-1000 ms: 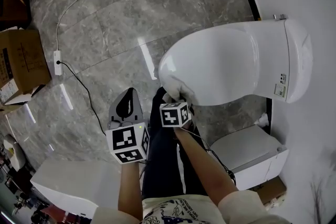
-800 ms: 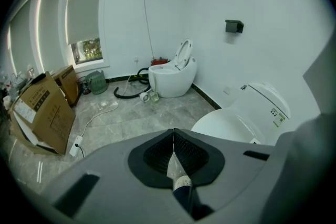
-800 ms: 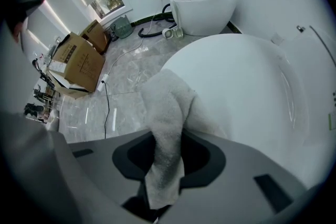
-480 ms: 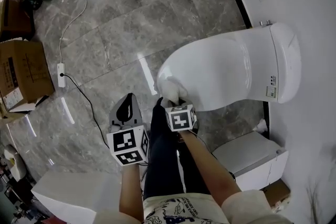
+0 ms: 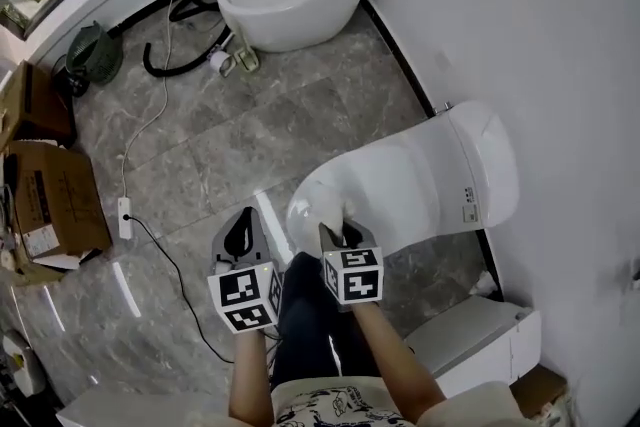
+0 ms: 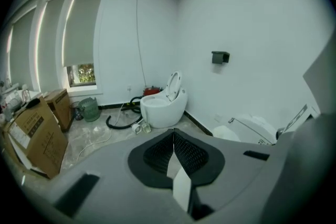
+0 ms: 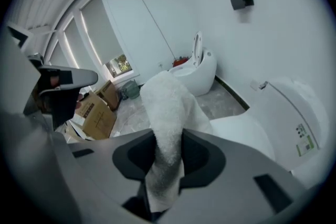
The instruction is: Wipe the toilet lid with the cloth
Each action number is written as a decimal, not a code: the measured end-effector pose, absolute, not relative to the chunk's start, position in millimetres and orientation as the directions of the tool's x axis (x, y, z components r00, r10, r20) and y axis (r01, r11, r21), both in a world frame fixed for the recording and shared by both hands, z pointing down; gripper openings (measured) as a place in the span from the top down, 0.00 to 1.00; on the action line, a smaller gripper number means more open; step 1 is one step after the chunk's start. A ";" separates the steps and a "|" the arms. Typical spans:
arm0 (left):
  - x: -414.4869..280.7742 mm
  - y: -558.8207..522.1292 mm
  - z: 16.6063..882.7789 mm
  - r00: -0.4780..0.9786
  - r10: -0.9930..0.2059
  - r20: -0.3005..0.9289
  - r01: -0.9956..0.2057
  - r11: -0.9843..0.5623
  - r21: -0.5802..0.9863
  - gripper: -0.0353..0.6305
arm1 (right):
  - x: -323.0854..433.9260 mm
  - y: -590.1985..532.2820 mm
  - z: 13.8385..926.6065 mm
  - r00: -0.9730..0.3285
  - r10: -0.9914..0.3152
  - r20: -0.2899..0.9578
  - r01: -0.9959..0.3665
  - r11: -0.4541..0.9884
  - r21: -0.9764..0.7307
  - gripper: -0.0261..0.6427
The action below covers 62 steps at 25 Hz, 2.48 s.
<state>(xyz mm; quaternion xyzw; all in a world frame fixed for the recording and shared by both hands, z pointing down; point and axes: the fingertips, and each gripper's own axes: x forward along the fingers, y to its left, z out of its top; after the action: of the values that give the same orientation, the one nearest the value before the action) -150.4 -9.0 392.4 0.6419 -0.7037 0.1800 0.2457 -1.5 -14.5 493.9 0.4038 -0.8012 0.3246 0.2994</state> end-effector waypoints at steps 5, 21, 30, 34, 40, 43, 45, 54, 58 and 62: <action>-145.3 -33.3 317.4 -0.050 -0.878 0.476 -0.995 0.085 0.053 0.93 | 14.6 -42.7 399.2 -0.499 -0.590 0.635 -0.856 0.448 -0.257 0.81; -137.3 -59.4 119.5 -0.034 -0.985 0.170 -0.999 0.034 -0.004 0.93 | 73.7 -96.6 163.8 -0.449 -0.850 0.275 -0.893 0.428 -0.136 0.81; -143.7 -49.5 65.0 -0.035 -0.996 0.080 -0.999 0.033 -0.024 0.93 | 86.9 -100.7 100.8 -0.417 -0.896 0.154 -0.909 0.408 -0.087 0.81; -145.0 -46.3 53.0 -0.034 -0.998 0.059 -0.999 0.032 -0.029 0.93 | 94.1 -102.1 84.1 -0.404 -0.907 0.118 -0.915 0.398 -0.074 0.81; -143.2 -43.6 45.3 -0.019 -0.999 0.046 -1.000 0.018 -0.025 0.93 | 98.5 -103.2 72.0 -0.393 -0.915 0.092 -0.919 0.388 -0.069 0.81; -144.4 -43.7 44.3 -0.021 -0.999 0.042 -1.000 0.020 -0.022 0.93 | 96.7 -103.1 69.6 -0.396 -0.914 0.083 -0.918 0.392 -0.064 0.81; -145.0 -44.7 44.2 -0.022 -0.999 0.043 -1.000 0.021 -0.020 0.93 | 95.3 -103.6 68.1 -0.400 -0.913 0.077 -0.916 0.396 -0.059 0.81; -145.4 -49.6 46.4 -0.027 -0.999 0.045 -1.000 0.026 -0.018 0.93 | 90.8 -108.8 67.7 -0.413 -0.907 0.076 -0.910 0.409 -0.068 0.81; -145.4 -50.4 46.4 -0.027 -0.999 0.045 -0.999 0.026 -0.019 0.93 | 92.3 -110.7 68.1 -0.412 -0.908 0.076 -0.910 0.406 -0.077 0.81; -146.7 -50.7 45.3 -0.029 -0.999 0.045 -0.999 0.029 -0.020 0.93 | 93.1 -112.3 68.6 -0.413 -0.907 0.077 -0.910 0.407 -0.082 0.81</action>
<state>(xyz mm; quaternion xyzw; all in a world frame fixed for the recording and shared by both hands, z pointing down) -146.7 -50.7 45.3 0.6966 -0.7171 0.0227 0.0093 93.1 -112.3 68.6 0.5415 -0.8388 0.0556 0.0103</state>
